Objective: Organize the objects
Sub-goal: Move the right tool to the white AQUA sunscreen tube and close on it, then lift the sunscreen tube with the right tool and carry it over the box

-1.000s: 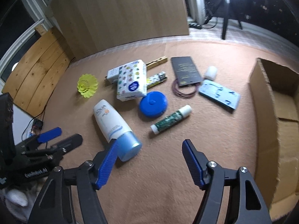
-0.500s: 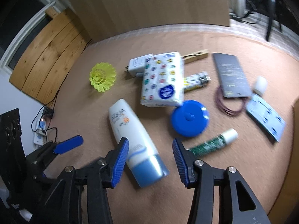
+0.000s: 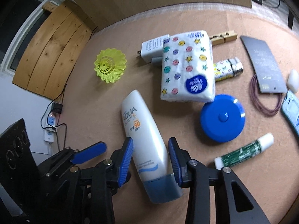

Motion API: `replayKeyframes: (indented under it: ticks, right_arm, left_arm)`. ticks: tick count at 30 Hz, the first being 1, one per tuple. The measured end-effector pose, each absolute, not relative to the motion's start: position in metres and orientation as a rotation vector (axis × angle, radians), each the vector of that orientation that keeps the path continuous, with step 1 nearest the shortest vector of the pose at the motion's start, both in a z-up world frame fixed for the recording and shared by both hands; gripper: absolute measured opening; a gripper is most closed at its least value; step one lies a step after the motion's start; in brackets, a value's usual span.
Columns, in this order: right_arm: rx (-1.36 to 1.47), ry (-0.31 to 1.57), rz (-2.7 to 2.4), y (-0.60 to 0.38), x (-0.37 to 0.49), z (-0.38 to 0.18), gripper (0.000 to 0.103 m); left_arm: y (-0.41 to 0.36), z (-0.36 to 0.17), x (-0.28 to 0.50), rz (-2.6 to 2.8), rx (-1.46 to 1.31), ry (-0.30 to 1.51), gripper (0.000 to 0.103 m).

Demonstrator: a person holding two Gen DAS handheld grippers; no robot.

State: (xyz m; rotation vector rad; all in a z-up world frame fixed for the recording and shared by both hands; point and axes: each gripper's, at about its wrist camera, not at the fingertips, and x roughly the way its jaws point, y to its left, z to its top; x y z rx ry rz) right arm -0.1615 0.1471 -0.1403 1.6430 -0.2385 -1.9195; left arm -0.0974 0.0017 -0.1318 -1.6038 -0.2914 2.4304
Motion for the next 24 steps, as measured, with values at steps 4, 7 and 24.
replayKeyframes:
  ticks: [4, 7, 24]
  right_arm:
    - [1.659, -0.296, -1.891, 0.151, -0.156, -0.142, 0.033]
    - [1.672, -0.356, -1.877, 0.159, -0.152, -0.145, 0.033]
    - [1.692, -0.556, -1.952, 0.21, -0.076, -0.154, 0.034]
  left_arm:
    - [0.006, -0.133, -0.093, 2.397, -1.588, -0.27, 0.061]
    - [0.009, -0.133, -0.089, 2.361, -1.58, -0.269, 0.061]
    - [0.061, -0.137, -0.046, 2.158, -1.557, -0.163, 0.072]
